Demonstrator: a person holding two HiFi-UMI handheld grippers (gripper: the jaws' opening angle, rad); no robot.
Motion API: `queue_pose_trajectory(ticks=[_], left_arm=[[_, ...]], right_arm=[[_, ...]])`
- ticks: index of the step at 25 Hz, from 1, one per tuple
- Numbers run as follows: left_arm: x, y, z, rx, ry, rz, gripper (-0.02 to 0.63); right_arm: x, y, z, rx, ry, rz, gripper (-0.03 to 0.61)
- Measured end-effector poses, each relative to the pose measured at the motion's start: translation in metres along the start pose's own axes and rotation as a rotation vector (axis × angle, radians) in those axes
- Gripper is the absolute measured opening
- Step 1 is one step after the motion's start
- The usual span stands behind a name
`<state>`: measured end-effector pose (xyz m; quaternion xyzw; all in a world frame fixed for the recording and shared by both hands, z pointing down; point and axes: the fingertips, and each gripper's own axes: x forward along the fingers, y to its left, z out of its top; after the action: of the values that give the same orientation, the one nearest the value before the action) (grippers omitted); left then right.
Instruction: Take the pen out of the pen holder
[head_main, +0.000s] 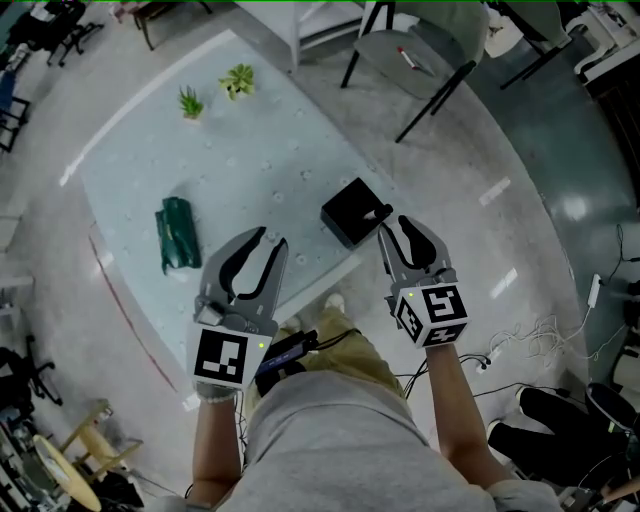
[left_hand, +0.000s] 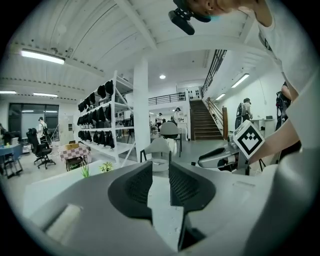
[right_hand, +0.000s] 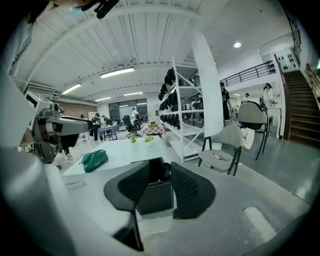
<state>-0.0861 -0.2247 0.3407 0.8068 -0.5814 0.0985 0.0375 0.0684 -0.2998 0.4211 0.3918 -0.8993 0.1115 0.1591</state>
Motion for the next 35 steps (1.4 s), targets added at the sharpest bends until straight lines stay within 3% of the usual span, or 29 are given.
queue_pose_trajectory(ticks=[14,16,18,35], left_arm=[[0.003,0.010,-0.009,-0.010,0.035,0.092,0.103],[0.003,0.010,-0.008,-0.006,0.037,0.096,0.103],[0.004,0.009,-0.008,-0.003,0.039,0.097,0.103],[-0.004,0.012,0.001,0.021,0.010,0.067,0.103]], right_arm=[[0.036,-0.006,-0.017,-0.013,0.062,0.089,0.132],[0.038,-0.008,-0.016,-0.023,0.066,0.085,0.089],[0.038,-0.008,-0.015,-0.028,0.067,0.087,0.089],[0.021,0.003,0.022,-0.023,-0.054,0.058,0.067]])
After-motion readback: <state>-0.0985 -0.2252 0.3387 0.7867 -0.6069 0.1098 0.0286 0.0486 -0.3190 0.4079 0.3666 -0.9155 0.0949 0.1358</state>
